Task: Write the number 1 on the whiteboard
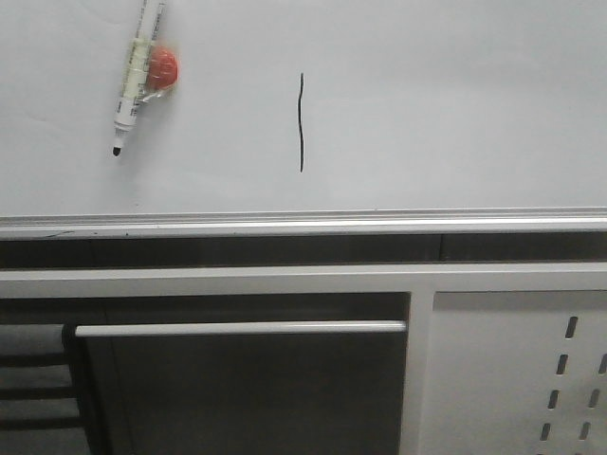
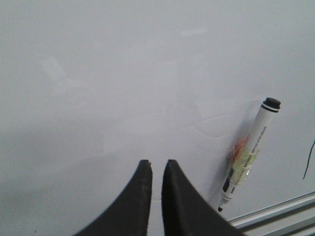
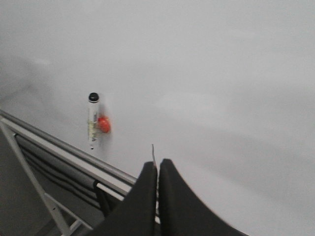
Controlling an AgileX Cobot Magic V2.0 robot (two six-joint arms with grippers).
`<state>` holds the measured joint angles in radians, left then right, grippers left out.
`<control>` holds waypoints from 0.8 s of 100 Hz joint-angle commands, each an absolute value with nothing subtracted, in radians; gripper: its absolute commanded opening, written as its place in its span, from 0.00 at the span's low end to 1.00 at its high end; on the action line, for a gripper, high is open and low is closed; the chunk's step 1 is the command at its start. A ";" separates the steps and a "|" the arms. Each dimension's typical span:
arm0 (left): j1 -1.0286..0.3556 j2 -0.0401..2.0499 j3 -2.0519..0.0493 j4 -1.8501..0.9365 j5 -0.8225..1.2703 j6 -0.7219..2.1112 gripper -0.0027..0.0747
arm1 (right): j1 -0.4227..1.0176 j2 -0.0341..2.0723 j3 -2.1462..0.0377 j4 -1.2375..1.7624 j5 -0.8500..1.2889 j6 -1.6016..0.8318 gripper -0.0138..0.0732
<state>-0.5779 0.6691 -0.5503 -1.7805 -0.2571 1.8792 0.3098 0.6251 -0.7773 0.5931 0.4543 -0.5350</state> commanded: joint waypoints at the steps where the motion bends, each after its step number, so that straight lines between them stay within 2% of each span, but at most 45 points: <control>1: -0.578 0.598 -0.524 -1.842 -0.192 1.876 0.01 | 0.303 0.549 -0.739 0.572 0.328 -0.522 0.11; 30: -0.578 0.322 -0.312 -1.854 -0.148 1.861 0.01 | 0.303 0.219 -0.396 0.571 0.212 -0.522 0.11; 47: -0.578 0.179 -0.243 -1.854 -0.152 1.841 0.01 | 0.303 0.071 -0.275 0.614 0.198 -0.522 0.11; 58: -0.578 0.135 -0.235 -1.854 -0.158 1.841 0.01 | 0.303 0.028 -0.246 0.642 0.112 -0.522 0.11; 80: -0.578 0.133 -0.237 -1.854 -0.139 1.841 0.01 | 0.303 0.028 -0.242 0.642 0.178 -0.522 0.11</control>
<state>-0.5779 0.1219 -0.2093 -1.7805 -0.1775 1.8527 0.3098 0.0190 -0.2195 0.6288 0.2194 -0.5229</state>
